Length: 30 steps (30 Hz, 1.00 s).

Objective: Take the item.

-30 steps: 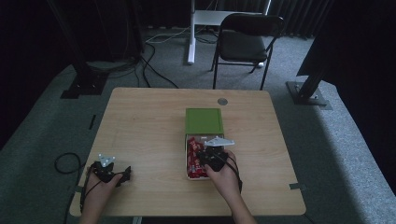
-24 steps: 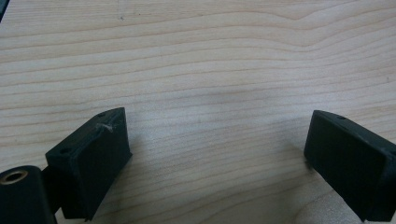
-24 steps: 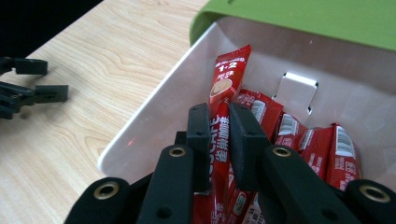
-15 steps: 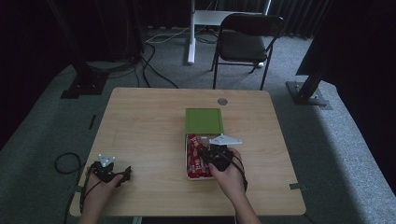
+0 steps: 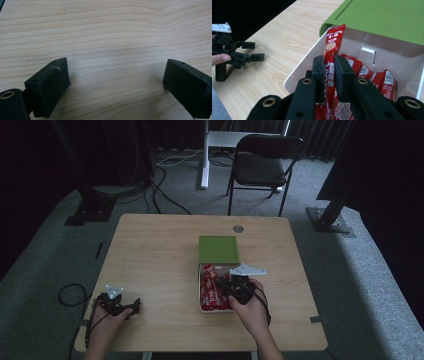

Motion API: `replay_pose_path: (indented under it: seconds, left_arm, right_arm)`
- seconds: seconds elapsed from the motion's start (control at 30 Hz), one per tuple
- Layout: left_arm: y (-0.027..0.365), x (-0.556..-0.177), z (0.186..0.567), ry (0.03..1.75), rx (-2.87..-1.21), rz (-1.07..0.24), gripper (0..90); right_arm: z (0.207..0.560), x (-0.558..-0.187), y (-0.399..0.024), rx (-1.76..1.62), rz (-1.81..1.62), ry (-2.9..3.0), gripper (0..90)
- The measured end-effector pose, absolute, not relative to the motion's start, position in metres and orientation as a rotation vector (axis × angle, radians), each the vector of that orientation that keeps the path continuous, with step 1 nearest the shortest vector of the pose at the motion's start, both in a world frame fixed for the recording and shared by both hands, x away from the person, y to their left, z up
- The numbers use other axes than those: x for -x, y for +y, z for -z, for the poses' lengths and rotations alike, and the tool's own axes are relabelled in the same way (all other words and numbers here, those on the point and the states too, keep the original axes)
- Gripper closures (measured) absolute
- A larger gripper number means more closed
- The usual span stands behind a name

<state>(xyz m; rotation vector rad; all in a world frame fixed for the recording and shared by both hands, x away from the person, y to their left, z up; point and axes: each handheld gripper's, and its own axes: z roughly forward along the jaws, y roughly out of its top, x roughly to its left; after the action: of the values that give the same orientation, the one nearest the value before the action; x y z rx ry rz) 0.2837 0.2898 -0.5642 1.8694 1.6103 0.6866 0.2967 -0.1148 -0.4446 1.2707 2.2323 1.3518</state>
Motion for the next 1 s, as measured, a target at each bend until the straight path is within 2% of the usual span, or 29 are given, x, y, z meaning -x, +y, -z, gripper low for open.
replay_pose_path:
  seconds: [0.57, 1.0]
  left_arm:
    - [0.290, -0.284, 0.564, 1.611, -1.873, -0.684, 7.4]
    - [0.290, -0.284, 0.564, 1.611, -1.873, -0.684, 7.4]
  right_arm:
    - [0.419, -0.296, -0.142, -1.272, -1.423, 2.107, 79.6]
    - [0.414, -0.302, -0.171, -1.311, -1.405, 1.992, 79.6]
